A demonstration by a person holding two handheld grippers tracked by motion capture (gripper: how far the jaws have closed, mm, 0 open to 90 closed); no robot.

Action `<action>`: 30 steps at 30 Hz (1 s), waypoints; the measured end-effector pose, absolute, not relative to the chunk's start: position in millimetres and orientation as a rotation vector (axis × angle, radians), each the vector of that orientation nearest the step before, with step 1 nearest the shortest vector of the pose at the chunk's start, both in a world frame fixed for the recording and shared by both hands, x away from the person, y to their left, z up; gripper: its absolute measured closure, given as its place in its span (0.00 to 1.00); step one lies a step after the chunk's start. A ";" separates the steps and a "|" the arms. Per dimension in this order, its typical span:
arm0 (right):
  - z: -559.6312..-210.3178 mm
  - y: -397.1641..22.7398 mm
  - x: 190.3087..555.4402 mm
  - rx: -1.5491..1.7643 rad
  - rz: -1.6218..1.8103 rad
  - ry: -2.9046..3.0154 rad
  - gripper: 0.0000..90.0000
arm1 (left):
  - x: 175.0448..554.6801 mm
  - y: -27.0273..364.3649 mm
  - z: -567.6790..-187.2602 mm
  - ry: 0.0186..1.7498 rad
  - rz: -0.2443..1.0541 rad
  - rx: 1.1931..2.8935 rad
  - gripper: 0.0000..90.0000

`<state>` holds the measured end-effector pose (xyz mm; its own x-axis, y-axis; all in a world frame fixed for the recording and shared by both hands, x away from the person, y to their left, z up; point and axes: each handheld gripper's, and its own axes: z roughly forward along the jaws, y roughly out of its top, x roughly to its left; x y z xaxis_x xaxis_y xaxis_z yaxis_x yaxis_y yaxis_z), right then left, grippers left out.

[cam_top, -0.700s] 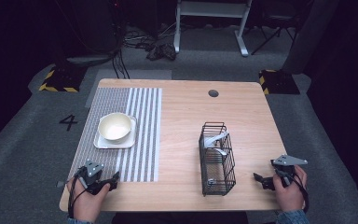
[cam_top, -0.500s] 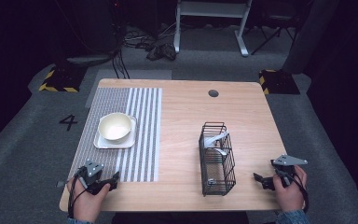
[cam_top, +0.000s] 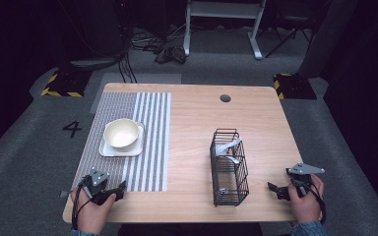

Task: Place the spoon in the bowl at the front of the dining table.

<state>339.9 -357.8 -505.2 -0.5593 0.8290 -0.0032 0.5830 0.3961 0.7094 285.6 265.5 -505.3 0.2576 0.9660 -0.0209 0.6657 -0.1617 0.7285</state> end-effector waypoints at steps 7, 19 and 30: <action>-505.2 -357.8 339.9 1.222 0.956 2.302 0.00 | 285.6 263.2 -502.0 1.451 0.625 1.899 0.24; -505.2 -357.8 340.0 1.222 0.957 2.302 0.00 | 275.3 260.2 -468.0 1.336 0.672 1.797 0.25; -505.2 -357.8 339.9 1.222 0.956 2.302 0.00 | 265.7 259.9 -444.1 1.321 0.683 1.772 0.23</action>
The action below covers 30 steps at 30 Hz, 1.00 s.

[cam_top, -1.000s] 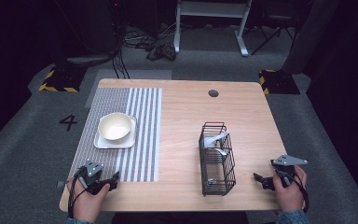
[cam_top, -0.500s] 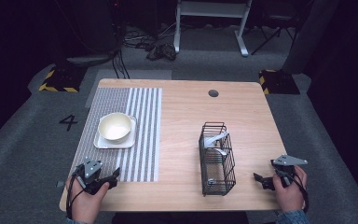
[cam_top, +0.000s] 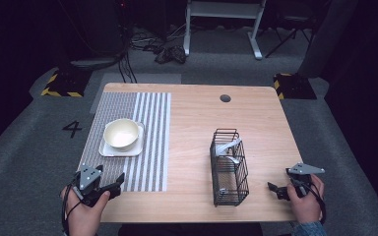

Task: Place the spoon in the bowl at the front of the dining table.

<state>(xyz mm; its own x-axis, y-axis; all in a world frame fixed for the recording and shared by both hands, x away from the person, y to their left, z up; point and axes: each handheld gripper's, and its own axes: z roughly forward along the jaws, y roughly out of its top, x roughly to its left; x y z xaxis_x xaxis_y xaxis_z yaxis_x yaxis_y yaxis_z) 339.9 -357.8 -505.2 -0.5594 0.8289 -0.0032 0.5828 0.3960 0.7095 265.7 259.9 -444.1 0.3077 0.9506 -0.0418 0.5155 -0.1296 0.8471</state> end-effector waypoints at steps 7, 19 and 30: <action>-505.2 -357.8 339.9 1.222 0.957 2.302 0.00 | 263.3 256.7 -436.8 1.316 0.703 1.745 0.18; -505.2 -357.8 339.9 1.222 0.956 2.302 0.00 | 265.0 235.6 -421.1 1.224 0.694 1.764 0.19; -505.2 -357.8 339.9 1.222 0.956 2.302 0.00 | 271.2 201.6 -402.6 1.061 0.662 1.798 0.21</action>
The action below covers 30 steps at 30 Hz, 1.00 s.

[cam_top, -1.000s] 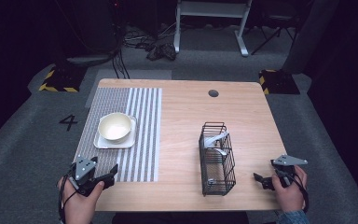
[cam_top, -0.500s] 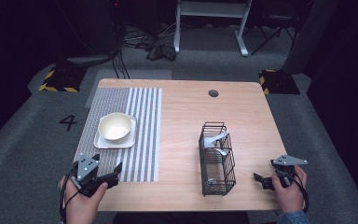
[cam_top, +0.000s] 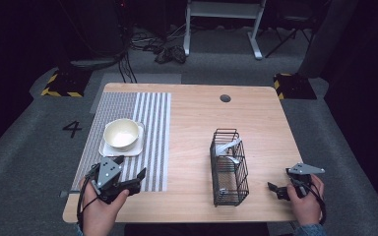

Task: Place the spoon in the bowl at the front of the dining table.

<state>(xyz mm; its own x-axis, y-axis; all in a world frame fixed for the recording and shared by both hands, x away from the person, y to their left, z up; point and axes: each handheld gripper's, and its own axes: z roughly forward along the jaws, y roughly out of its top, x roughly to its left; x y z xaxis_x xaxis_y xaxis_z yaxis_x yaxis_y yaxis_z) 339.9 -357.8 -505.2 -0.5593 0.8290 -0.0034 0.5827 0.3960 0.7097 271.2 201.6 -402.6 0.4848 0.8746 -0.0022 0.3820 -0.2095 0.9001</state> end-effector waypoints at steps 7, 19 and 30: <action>-505.2 -357.8 339.9 1.222 0.956 2.302 0.00 | 277.4 175.3 -393.9 0.948 0.611 1.822 0.21; -505.2 -357.8 339.9 1.222 0.956 2.302 0.00 | 285.2 140.3 -383.7 0.813 0.543 1.832 0.22; -505.2 -357.9 339.9 1.222 0.956 2.302 0.00 | 289.8 102.5 -380.1 0.707 0.483 1.853 0.23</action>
<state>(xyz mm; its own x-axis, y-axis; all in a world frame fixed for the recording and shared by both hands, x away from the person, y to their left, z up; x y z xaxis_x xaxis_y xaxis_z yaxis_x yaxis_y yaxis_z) 339.9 -357.9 -505.2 -0.5594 0.8289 -0.0032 0.5827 0.3960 0.7096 289.8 102.5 -380.1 0.7446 0.6675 0.0037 0.2458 -0.2793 0.9282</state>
